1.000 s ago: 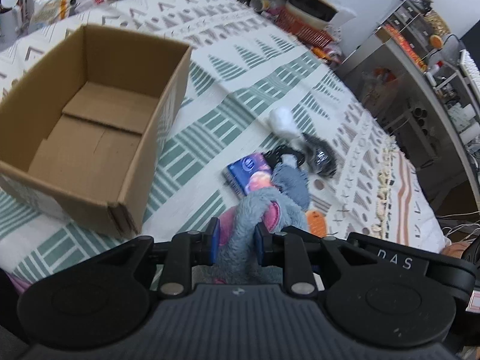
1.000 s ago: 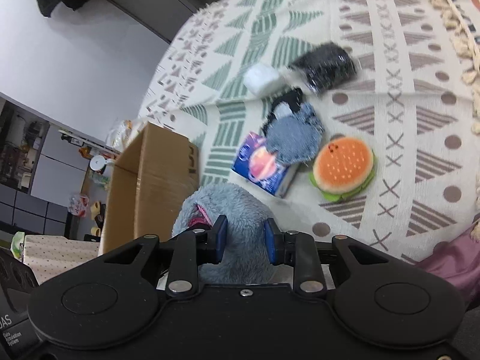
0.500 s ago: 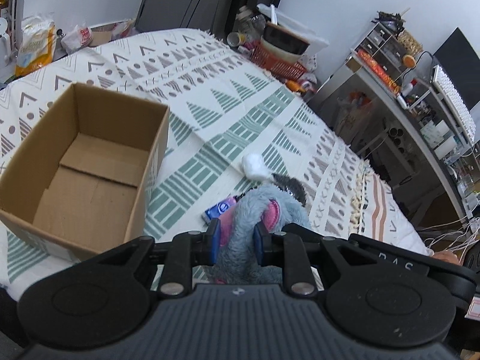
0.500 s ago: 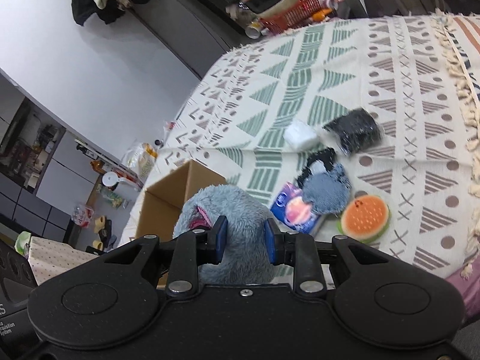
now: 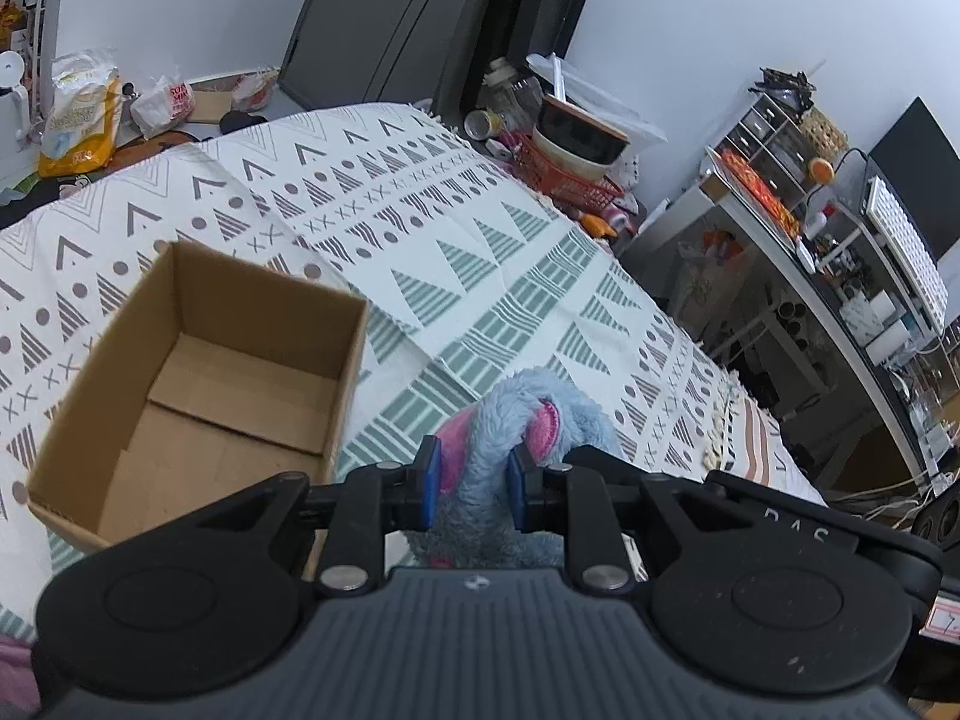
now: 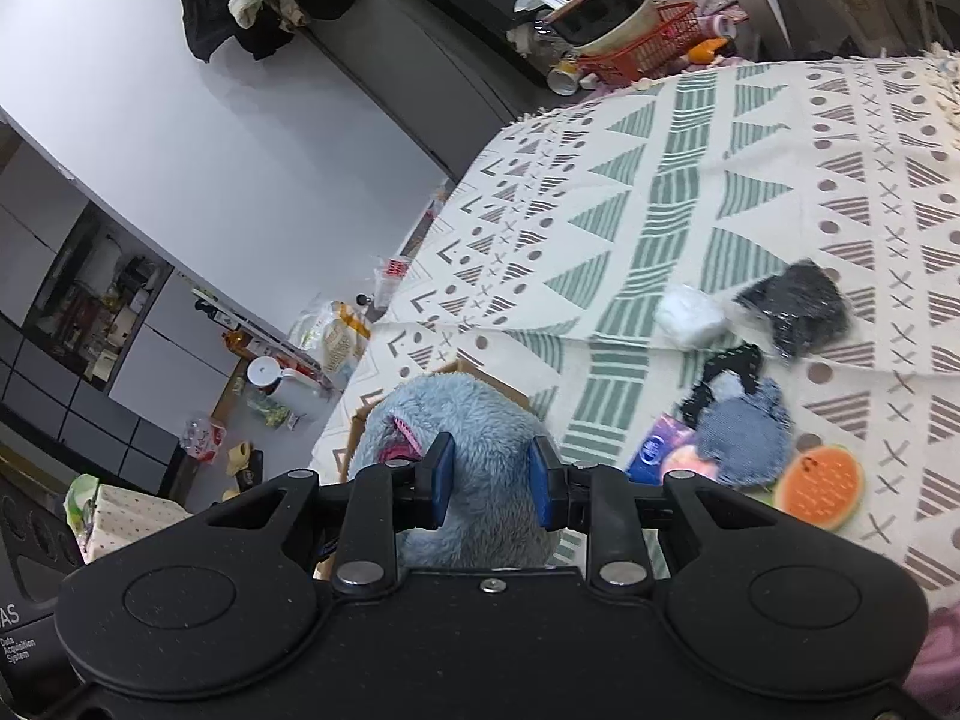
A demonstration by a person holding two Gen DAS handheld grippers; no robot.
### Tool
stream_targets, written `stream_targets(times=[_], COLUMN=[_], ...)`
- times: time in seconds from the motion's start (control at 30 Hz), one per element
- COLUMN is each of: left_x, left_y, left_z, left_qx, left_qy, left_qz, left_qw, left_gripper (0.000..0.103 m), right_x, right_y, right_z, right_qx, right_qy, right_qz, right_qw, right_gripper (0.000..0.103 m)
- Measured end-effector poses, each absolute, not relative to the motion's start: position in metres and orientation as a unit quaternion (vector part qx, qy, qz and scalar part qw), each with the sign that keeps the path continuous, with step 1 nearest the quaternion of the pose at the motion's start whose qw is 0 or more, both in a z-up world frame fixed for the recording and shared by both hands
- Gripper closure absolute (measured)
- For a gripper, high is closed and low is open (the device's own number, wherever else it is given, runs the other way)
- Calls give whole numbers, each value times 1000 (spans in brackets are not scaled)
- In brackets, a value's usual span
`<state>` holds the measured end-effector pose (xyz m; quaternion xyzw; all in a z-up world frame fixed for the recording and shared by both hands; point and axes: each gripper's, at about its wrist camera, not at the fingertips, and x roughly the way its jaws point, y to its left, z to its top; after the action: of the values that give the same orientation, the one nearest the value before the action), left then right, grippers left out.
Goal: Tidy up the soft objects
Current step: 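Lift the grey plush toy with the left tool and carry it over the box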
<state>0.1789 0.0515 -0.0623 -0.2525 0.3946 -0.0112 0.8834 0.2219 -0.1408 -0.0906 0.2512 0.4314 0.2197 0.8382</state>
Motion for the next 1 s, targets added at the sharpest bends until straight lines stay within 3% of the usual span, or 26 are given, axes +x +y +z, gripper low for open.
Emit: stream_targets(times=[0.53, 1.0], left_x=[205, 224], left_y=[112, 167], left_z=[-58, -91], left_qx=[-277, -314], left_qy=[383, 388], left_qz=[9, 42], left_qw=[881, 865], left_gripper=[82, 82], right_x=[259, 292], right_y=[-85, -29], right_z=[-83, -110], right_qx=[240, 221], right_qy=[436, 474], right_qz=[249, 259], right_qw=[831, 812], right_gripper=[77, 72])
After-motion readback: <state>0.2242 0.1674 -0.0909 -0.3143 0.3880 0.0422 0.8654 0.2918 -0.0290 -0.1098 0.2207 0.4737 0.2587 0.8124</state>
